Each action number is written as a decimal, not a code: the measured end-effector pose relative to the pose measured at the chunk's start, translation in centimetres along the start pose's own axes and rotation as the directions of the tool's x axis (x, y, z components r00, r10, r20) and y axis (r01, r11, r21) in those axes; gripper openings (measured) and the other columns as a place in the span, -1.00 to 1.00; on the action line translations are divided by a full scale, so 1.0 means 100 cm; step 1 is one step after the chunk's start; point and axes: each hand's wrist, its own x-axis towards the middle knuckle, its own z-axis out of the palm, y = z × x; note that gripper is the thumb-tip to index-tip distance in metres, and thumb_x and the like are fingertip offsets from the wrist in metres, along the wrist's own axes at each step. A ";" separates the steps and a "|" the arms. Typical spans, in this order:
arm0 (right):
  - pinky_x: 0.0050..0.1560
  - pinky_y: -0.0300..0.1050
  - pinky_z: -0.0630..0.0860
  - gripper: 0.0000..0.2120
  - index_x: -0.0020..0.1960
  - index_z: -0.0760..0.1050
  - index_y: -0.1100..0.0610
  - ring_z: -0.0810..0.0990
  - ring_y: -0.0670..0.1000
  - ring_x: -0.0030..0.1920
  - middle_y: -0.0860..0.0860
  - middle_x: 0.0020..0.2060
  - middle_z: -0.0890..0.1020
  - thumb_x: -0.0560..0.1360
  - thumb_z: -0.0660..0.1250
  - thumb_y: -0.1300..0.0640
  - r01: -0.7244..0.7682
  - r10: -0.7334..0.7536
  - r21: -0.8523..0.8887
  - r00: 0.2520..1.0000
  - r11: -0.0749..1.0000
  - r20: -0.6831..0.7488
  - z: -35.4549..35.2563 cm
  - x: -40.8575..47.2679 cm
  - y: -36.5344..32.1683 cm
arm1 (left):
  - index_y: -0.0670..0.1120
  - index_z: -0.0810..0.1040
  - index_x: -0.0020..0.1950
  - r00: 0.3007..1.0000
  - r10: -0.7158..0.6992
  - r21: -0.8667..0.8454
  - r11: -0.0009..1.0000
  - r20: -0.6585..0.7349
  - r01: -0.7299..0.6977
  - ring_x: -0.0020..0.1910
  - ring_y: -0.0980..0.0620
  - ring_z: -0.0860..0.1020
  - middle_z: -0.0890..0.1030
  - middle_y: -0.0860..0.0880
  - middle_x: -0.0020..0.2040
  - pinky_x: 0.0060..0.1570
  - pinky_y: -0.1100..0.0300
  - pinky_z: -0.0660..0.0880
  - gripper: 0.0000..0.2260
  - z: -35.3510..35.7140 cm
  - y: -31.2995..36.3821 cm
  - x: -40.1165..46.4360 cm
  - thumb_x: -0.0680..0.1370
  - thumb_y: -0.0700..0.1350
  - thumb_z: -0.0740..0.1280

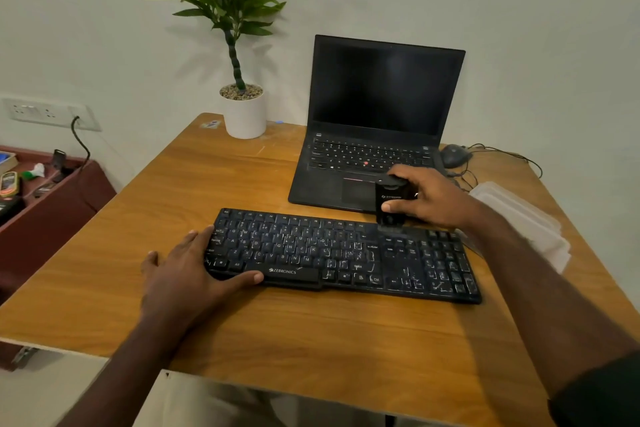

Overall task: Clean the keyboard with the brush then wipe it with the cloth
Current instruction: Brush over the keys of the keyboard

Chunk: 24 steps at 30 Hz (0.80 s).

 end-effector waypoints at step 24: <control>0.03 -0.21 0.61 -0.68 0.21 0.50 0.06 0.62 -0.12 0.08 -0.04 0.05 0.63 0.50 0.49 0.12 0.059 -0.058 0.089 0.998 0.994 -0.013 0.015 -0.012 0.000 | 0.05 0.23 0.56 1.000 -0.010 0.007 1.000 0.000 0.010 0.48 -0.06 0.34 0.36 -0.08 0.52 0.49 -0.22 0.06 0.20 -0.002 0.003 0.001 0.10 0.75 0.03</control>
